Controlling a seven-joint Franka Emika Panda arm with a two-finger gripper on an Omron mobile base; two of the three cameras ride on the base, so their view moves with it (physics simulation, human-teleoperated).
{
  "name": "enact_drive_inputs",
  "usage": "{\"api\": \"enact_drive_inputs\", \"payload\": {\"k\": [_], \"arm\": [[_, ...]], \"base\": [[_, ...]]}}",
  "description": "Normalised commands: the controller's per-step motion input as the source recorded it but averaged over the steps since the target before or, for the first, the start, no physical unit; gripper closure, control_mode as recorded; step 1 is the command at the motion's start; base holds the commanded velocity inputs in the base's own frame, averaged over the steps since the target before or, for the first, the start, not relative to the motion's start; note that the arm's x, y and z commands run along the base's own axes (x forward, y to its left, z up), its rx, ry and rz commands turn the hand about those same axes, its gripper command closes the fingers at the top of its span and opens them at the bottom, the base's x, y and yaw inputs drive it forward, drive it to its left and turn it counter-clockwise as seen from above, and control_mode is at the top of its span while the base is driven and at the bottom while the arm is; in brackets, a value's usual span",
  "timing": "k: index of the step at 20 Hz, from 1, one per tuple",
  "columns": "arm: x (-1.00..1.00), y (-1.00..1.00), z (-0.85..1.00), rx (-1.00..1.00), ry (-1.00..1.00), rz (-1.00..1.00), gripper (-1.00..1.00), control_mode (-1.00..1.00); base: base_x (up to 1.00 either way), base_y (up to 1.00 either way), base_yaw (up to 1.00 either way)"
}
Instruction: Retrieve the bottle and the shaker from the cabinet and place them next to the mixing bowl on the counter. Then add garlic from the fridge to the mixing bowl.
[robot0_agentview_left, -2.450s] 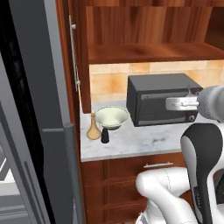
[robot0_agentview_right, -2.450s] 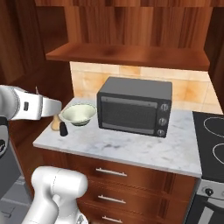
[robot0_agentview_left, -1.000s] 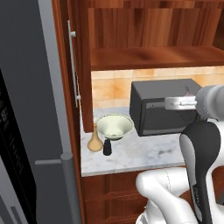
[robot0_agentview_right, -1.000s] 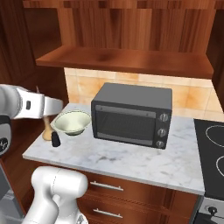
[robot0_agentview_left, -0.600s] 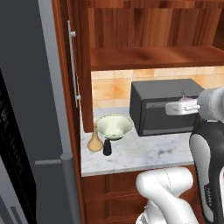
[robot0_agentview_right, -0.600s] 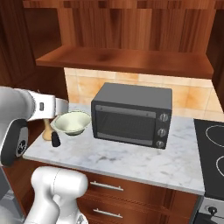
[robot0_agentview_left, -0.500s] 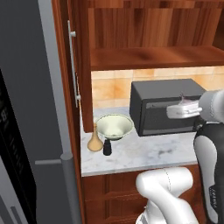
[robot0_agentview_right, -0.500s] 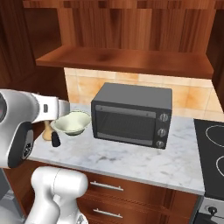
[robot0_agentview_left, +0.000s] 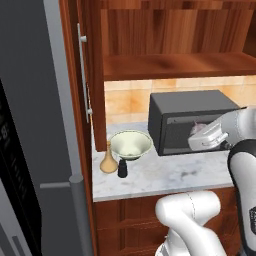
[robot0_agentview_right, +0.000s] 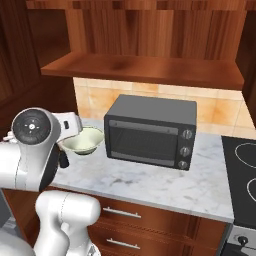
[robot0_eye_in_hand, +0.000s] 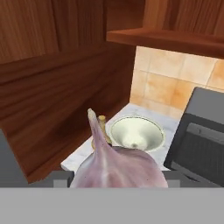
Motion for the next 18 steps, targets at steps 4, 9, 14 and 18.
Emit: {"api": "enact_drive_inputs", "payload": {"k": [4,9,14,18], "arm": [[0.35,0.46,-0.34,-0.14,-0.03,0.1,1.0,-1.0],[0.18,0.28,-0.11,-0.1,-0.11,0.01,1.0,-1.0],[0.3,0.06,-0.08,-0.07,-0.06,0.0,1.0,-1.0],[0.33,0.0,-0.18,-0.03,0.0,0.0,1.0,-1.0]], "base": [[0.0,0.0,0.0],[0.0,0.0,0.0],[0.0,0.0,0.0],[0.0,0.0,0.0]]}}
